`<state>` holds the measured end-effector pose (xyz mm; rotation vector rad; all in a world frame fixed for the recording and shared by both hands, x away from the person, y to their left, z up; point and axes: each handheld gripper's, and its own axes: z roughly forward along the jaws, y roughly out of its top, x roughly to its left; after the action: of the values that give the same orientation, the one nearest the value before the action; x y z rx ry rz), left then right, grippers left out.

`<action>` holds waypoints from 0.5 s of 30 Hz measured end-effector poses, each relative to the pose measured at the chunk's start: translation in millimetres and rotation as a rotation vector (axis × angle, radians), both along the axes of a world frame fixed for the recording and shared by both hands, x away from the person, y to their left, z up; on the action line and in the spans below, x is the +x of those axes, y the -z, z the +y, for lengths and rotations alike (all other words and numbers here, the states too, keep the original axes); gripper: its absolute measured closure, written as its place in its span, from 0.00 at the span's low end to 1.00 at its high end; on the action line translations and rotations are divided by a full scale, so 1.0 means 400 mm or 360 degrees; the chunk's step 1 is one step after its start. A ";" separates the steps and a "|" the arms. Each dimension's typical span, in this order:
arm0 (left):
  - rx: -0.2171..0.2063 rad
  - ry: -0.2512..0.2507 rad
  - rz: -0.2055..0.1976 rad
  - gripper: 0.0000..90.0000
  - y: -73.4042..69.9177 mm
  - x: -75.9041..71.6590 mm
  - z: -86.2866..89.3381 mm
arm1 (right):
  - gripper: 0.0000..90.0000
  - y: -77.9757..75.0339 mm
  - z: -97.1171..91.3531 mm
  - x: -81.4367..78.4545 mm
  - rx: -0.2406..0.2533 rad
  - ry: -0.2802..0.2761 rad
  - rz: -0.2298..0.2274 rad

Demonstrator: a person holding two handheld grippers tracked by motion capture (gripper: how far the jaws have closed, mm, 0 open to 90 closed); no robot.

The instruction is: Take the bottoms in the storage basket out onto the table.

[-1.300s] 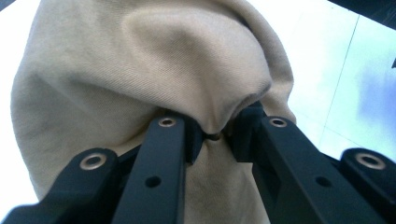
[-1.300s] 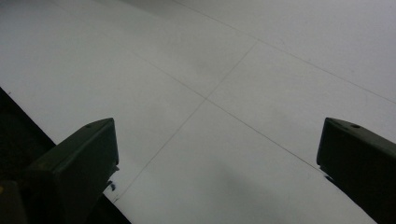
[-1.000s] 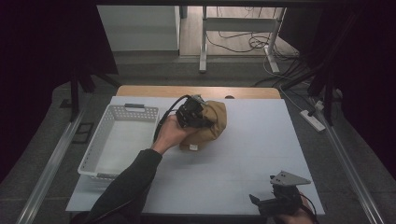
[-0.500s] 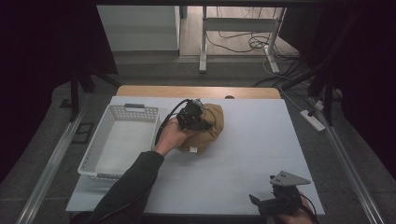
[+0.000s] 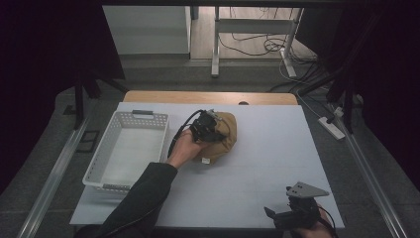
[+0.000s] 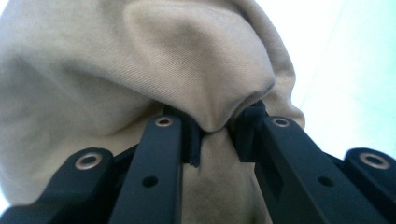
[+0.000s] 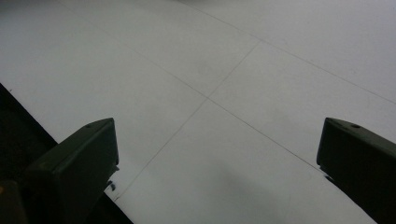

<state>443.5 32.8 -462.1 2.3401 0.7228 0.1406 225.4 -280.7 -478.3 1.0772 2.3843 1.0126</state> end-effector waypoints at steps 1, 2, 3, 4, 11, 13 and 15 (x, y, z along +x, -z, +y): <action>0.0010 0.0000 0.0006 0.85 0.008 0.001 -0.002 | 0.00 0.000 0.000 0.000 0.0000 0.0000 -0.0001; 0.0016 -0.0006 0.0006 0.85 0.014 0.002 -0.002 | 0.00 0.000 0.000 0.000 -0.0001 -0.0001 -0.0002; 0.0021 -0.0005 0.0004 0.85 0.018 0.003 -0.003 | 0.00 0.000 0.000 0.000 -0.0001 -0.0001 -0.0002; 0.0020 -0.0004 0.0003 0.85 0.025 0.005 -0.003 | 0.00 0.000 0.000 0.000 -0.0001 -0.0002 -0.0002; 0.0064 -0.0041 0.0013 0.84 0.054 0.013 -0.010 | 0.00 0.000 0.001 0.000 -0.0008 -0.0006 -0.0003; 0.0076 -0.0040 0.0011 0.84 0.061 0.014 -0.014 | 0.00 0.000 0.002 0.000 -0.0011 -0.0005 -0.0004; 0.0095 -0.0033 0.0008 0.83 0.067 0.016 -0.016 | 0.00 0.001 0.002 0.000 -0.0012 -0.0006 -0.0005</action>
<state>449.8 26.4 -489.1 2.3912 0.7546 0.1680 225.3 -279.9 -478.5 1.0684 2.3865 1.0046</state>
